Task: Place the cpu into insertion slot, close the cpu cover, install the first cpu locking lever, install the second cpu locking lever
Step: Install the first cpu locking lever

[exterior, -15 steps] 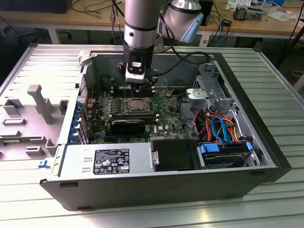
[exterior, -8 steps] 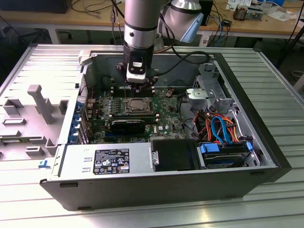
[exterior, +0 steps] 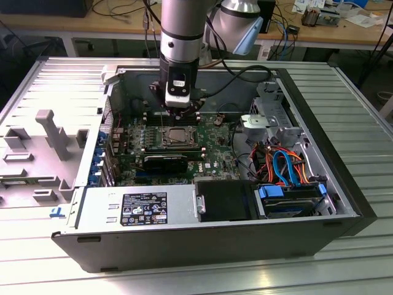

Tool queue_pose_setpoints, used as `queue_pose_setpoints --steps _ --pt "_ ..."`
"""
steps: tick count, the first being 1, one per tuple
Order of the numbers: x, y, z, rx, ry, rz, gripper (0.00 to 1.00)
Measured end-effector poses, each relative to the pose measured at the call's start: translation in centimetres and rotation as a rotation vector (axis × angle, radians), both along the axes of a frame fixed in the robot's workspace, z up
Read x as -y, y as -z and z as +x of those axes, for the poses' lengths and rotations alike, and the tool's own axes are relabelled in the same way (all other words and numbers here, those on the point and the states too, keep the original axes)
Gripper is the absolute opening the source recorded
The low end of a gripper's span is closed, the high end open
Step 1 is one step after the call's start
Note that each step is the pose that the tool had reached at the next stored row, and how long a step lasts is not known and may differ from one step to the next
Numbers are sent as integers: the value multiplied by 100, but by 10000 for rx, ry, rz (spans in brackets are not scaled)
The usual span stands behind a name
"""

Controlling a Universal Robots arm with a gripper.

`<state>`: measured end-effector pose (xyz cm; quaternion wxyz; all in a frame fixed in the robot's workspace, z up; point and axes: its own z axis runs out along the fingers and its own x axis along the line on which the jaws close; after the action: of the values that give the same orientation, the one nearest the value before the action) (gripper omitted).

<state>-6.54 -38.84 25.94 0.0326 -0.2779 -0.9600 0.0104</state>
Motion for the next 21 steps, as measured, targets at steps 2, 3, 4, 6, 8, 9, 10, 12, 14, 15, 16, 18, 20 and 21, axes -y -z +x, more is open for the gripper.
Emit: queue_pose_setpoints --steps 2,3,4,6,8,9,10,12,14,15,16,18,20,21 --pt "0 0 0 0 -79 0 11" --pt "0 0 0 0 -106 1 11" --pt "0 0 0 0 -151 1 11" --pt "0 0 0 0 -215 0 11" --pt "0 0 0 0 -263 1 11" --pt "0 0 0 0 -297 0 11" --pt "0 0 0 0 -331 0 11" --pt "0 0 0 0 -424 1 11" --pt "0 0 0 0 -629 3 11" --pt "0 0 0 0 -673 3 11" --pt "0 0 0 0 -716 4 11" --pt "0 0 0 0 -831 11 11" --pt "-1 1 0 2 -908 25 11" --pt "0 0 -1 1 -951 35 11"
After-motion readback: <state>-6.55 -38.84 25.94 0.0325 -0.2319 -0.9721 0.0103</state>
